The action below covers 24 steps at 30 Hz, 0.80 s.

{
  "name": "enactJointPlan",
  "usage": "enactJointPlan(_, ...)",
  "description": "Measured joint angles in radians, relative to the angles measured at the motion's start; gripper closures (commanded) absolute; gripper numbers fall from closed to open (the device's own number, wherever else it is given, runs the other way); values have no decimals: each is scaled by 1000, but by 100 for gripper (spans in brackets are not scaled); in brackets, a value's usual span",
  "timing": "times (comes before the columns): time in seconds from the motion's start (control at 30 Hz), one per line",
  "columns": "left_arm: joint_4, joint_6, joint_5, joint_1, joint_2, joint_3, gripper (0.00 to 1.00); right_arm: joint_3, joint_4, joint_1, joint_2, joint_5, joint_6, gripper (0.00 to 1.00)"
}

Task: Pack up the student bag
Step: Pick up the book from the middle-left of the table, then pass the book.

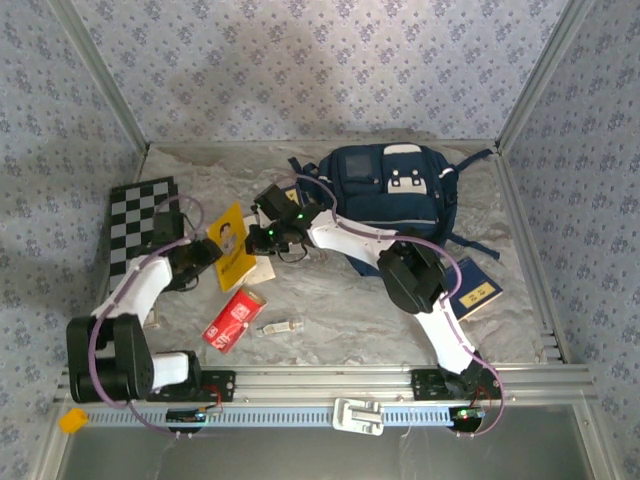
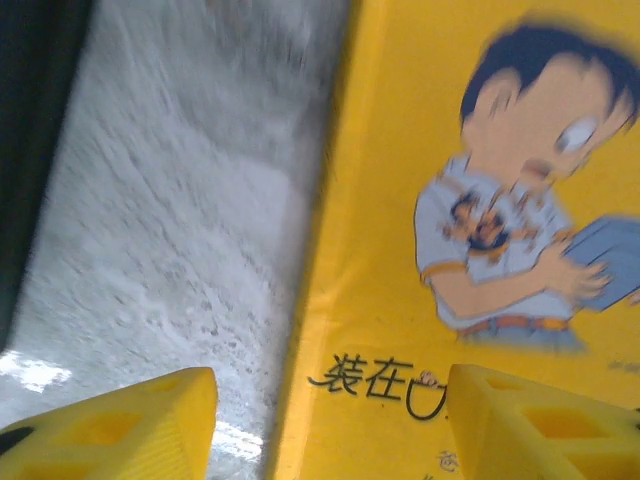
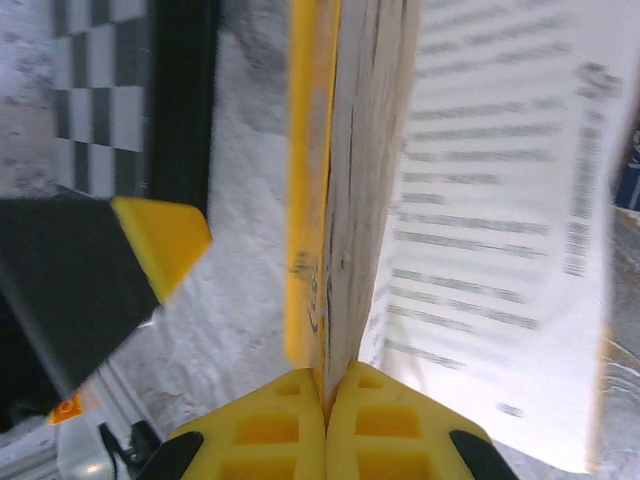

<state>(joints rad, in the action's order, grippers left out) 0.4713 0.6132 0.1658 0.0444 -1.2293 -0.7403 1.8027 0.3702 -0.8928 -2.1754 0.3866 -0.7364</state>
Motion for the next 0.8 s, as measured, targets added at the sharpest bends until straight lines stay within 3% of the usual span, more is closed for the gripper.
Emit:
enactJointPlan(0.17, 27, 9, 64, 60, 139, -46, 28, -55, -38, 17, 121, 15, -11, 100)
enactJointPlan(0.33, 22, 44, 191, 93, 186, -51, 22, -139, -87, 53, 265, 33, -19, 100)
enactJointPlan(0.63, -175, 185, 496, 87, 186, -28, 18, -324, -180, 153, 463, 101, -42, 100)
enactJointPlan(0.8, -277, 249, 557, 11, 162, -11, 16, -394, -214, 193, 504, 127, -60, 100)
